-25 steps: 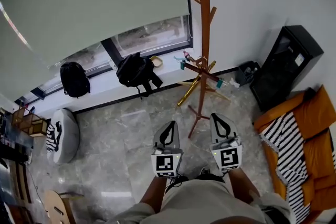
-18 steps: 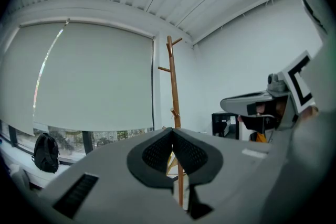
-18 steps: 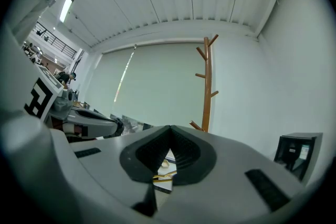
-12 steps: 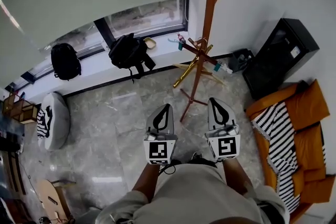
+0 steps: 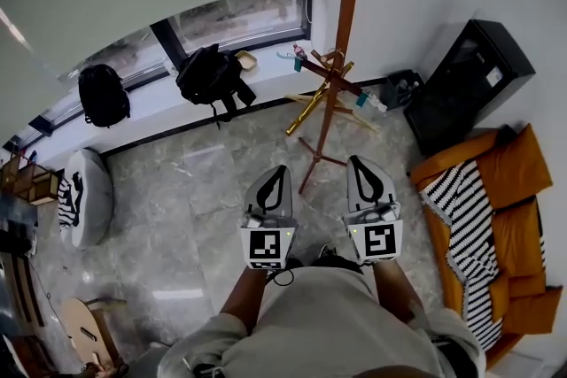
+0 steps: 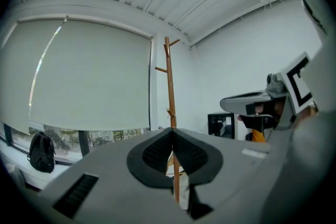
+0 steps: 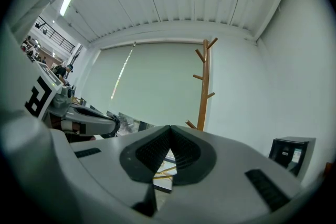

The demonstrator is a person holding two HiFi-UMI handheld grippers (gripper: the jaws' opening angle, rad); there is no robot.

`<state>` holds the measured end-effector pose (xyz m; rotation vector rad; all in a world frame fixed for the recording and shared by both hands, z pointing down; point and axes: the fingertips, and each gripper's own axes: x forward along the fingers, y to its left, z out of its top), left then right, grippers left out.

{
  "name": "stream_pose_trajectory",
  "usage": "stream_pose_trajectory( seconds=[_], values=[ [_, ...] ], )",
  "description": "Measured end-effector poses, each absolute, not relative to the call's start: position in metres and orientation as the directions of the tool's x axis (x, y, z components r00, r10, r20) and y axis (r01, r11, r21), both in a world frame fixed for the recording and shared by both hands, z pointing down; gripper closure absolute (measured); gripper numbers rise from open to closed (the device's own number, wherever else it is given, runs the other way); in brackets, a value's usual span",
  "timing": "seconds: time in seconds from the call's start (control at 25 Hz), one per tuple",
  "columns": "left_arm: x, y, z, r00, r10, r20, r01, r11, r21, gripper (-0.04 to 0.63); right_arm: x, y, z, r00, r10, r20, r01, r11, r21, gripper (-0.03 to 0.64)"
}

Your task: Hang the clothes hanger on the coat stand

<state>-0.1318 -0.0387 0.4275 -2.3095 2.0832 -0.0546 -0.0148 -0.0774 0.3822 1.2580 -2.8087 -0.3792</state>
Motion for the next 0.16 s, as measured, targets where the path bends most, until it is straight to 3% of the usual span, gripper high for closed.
stream_pose_trajectory(
  seconds=[0.16],
  values=[
    [-0.1275,-0.0397,0.4294,0.112,-0.994,0.013,-0.992,-0.113,-0.052,0.586,-0.0094,-0.0788,0.3856,-0.661,-0.749,-0.054,-0.738,0.635,0.228,0.614]
  ],
)
